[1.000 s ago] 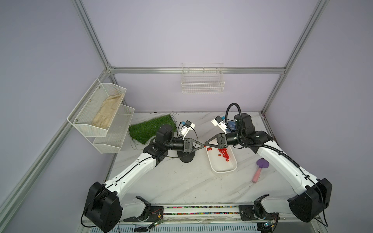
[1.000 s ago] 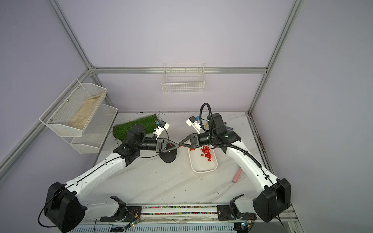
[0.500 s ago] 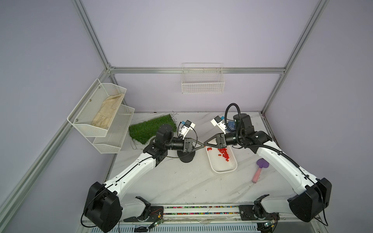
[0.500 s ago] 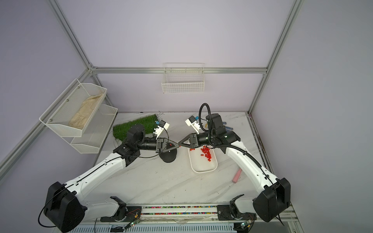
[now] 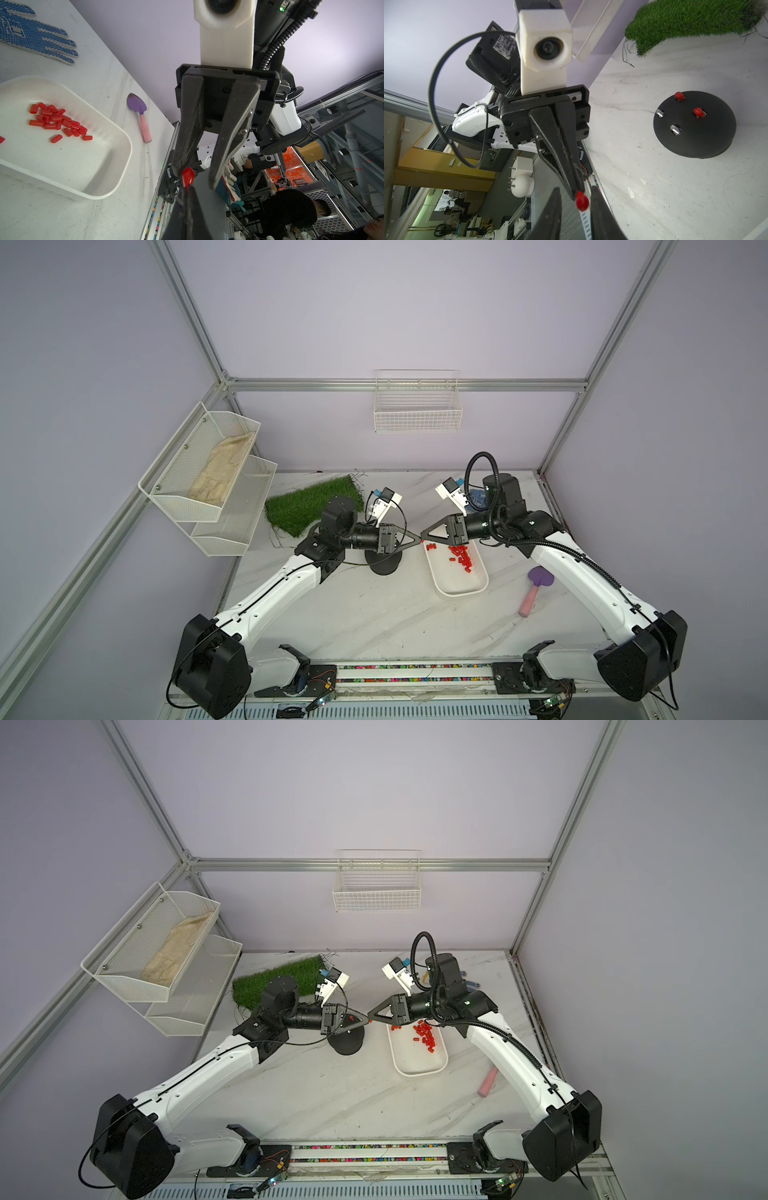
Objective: Cover the protruding screws with screw protection sleeves
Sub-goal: Pick up the screw protection sleeve from the storage box.
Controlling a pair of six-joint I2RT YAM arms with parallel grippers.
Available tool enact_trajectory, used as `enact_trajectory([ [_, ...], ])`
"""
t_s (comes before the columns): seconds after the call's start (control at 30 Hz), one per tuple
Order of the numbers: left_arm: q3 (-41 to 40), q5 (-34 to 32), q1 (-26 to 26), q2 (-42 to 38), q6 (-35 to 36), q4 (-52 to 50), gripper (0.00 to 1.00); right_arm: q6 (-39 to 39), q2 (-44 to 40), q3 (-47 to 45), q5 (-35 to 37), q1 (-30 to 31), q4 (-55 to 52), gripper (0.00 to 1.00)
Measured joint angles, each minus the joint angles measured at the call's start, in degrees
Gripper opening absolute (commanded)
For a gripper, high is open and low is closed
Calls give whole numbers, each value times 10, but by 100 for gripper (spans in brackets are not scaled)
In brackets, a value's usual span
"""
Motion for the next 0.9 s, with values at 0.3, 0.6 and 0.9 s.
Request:
enact_trajectory([
  [0.3, 0, 0, 0, 0, 0, 0, 0, 0, -2, 0, 0, 0, 0, 19],
  [0.6, 0, 0, 0, 0, 0, 0, 0, -3, -2, 0, 3, -3, -2, 15],
  [0.9, 0, 0, 0, 0, 0, 0, 0, -13, -1, 0, 9, -3, -7, 12],
])
